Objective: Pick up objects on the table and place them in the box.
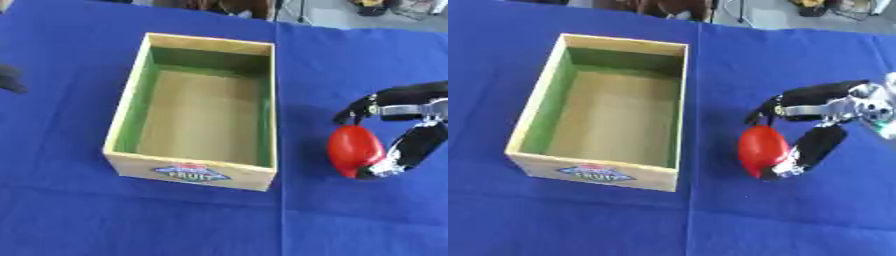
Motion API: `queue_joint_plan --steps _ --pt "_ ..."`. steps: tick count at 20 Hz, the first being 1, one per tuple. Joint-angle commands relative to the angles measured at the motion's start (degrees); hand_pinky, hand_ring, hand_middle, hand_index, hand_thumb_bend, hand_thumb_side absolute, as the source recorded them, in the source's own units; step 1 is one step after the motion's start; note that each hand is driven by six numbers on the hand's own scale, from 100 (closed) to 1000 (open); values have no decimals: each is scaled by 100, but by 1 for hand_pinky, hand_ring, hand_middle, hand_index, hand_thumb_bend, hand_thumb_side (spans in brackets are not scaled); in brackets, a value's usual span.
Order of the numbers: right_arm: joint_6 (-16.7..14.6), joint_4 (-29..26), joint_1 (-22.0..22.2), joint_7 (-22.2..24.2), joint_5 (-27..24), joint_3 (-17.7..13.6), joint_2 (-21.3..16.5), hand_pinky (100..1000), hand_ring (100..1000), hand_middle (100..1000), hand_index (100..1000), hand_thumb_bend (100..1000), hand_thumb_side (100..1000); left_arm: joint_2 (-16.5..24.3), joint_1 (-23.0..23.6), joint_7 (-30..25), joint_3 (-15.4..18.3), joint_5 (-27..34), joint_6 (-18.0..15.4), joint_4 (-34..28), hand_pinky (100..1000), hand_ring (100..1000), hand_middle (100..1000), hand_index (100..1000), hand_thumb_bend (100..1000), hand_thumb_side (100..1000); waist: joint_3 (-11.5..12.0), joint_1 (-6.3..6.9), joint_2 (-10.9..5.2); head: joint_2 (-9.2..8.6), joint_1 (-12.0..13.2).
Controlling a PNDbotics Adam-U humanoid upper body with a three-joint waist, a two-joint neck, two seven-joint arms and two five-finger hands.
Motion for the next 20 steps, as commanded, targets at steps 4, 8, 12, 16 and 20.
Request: queue_joint_plan --steps 4,8,12,16,20 --pt "21 105 -54 -125 -28 -2 -41 735 704 784 989 504 576 16 -77 -23 -13 21 0 -99 482 546 641 837 100 918 35 8 -103 65 30" --pt "37 208 -92 -212 -46 32 6 632 620 738 955 467 526 10 -79 -27 -14 23 2 -99 483 547 641 837 100 918 44 9 -110 74 33" --pt "78 289 -113 -471 -51 48 43 469 508 603 825 415 438 4 -76 -29 -14 24 6 -99 483 547 642 837 100 916 48 13 -115 79 40" --pt "132 282 -115 -860 -19 57 45 387 466 568 736 342 355 4 -72 -30 -12 22 11 -99 483 547 642 837 100 912 50 13 -117 91 44" --pt "213 228 -72 -1229 -61 57 31 376 476 552 702 247 263 1 -72 -29 -12 18 13 -99 482 547 642 836 100 911 42 14 -111 80 64"
